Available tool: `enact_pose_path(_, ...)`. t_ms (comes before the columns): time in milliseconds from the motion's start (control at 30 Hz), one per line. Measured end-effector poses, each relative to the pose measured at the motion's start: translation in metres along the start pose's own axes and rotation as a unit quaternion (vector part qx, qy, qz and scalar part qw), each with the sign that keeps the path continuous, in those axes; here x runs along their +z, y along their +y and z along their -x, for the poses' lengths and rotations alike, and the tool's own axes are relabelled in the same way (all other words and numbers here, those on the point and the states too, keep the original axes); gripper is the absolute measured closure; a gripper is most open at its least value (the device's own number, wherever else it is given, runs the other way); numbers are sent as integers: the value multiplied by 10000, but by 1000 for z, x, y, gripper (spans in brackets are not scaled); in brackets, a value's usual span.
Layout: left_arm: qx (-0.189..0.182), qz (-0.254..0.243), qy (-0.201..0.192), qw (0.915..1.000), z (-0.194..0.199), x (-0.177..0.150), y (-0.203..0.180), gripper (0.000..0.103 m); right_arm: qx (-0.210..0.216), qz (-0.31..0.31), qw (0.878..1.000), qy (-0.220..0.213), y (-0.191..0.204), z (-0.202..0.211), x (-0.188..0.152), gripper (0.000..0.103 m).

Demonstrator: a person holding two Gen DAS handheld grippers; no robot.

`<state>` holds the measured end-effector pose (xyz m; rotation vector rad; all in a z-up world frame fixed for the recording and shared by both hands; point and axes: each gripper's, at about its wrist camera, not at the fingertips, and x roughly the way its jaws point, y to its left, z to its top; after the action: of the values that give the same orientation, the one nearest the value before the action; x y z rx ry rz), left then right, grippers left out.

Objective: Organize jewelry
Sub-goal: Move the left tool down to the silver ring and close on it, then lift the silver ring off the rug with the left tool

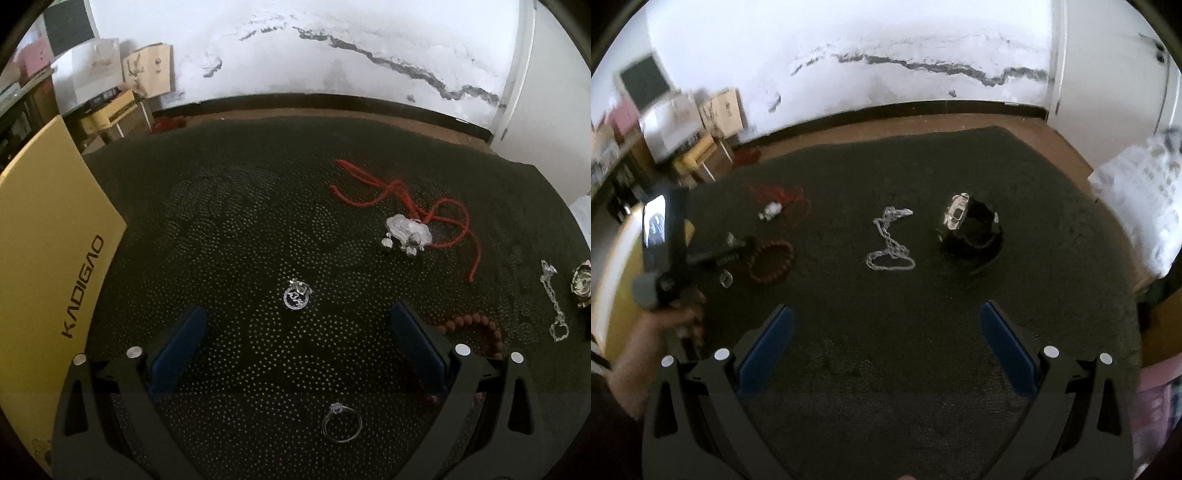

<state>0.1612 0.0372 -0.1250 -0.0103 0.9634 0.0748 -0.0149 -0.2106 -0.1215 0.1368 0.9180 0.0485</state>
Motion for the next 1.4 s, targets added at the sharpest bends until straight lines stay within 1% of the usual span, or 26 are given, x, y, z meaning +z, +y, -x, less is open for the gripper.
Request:
enact_pose_path(33, 13, 31, 9, 10000, 0, 1, 1, 8, -31, 62, 10000, -25, 1, 1, 0, 6)
enact_pose_path(67, 51, 90, 0, 9999, 1, 2, 1, 17, -43, 88, 9999, -53, 1, 1, 2, 6)
enact_pose_path(100, 102, 117, -45, 9999, 5, 2, 2, 32, -51, 83, 9999, -79, 0, 2, 2, 6)
enact_pose_path(167, 148, 144, -119, 9997, 7, 4, 3, 45, -13, 24, 9999, -97, -2, 3, 4, 6)
enact_pose_path(200, 159, 106, -127, 9997, 7, 4, 1, 49, -3, -1, 10000, -92, -4, 3, 4, 6)
enact_pose_path(233, 132, 39, -165, 9998, 7, 4, -1, 54, 6, -17, 10000, -88, -6, 3, 5, 6)
enact_pose_path(300, 143, -206, -259, 9994, 10, 0, -10, 71, 20, -48, 9999, -99, -9, 4, 5, 6)
enact_pose_path(333, 144, -282, -285, 9991, 11, -1, -14, 73, 26, -56, 9999, -106, -10, 4, 6, 6)
enact_pose_path(433, 170, -366, -338, 9986, 12, -4, -16, 76, 41, -100, 9999, -102, -14, 2, 9, 6)
enact_pose_path(500, 161, -396, -345, 9985, 13, -5, -16, 81, 60, -143, 9998, -103, -18, 2, 10, 6)
enact_pose_path(667, 165, -428, -350, 9983, 13, -5, -18, 83, 95, -199, 9997, -92, -23, 0, 11, 6)
enact_pose_path(700, 173, -436, -350, 9983, 13, -5, -18, 89, 103, -203, 9997, -90, -23, 0, 12, 6)
enact_pose_path(767, 202, -439, -349, 9982, 13, -5, -17, 93, 107, -196, 9997, -74, -23, 0, 12, 6)
enact_pose_path(833, 230, -454, -347, 9981, 13, -5, -17, 93, 107, -199, 9997, -69, -23, 1, 11, 6)
enact_pose_path(867, 240, -449, -349, 9981, 14, -6, -18, 96, 105, -197, 9997, -70, -22, 1, 11, 6)
enact_pose_path(900, 306, -442, -345, 9980, 13, -5, -18, 103, 101, -195, 9997, -73, -22, 1, 10, 6)
enact_pose_path(1100, 317, -372, -305, 9983, 14, -3, -16, 103, 77, -171, 9998, -96, -19, 0, 9, 6)
enact_pose_path(1233, 260, -280, -295, 9988, 16, -4, -13, 103, 74, -158, 9998, -77, -18, -1, 9, 6)
enact_pose_path(1400, 206, -286, -476, 9982, 31, -1, -15, 103, 74, -154, 9998, -77, -16, 0, 10, 6)
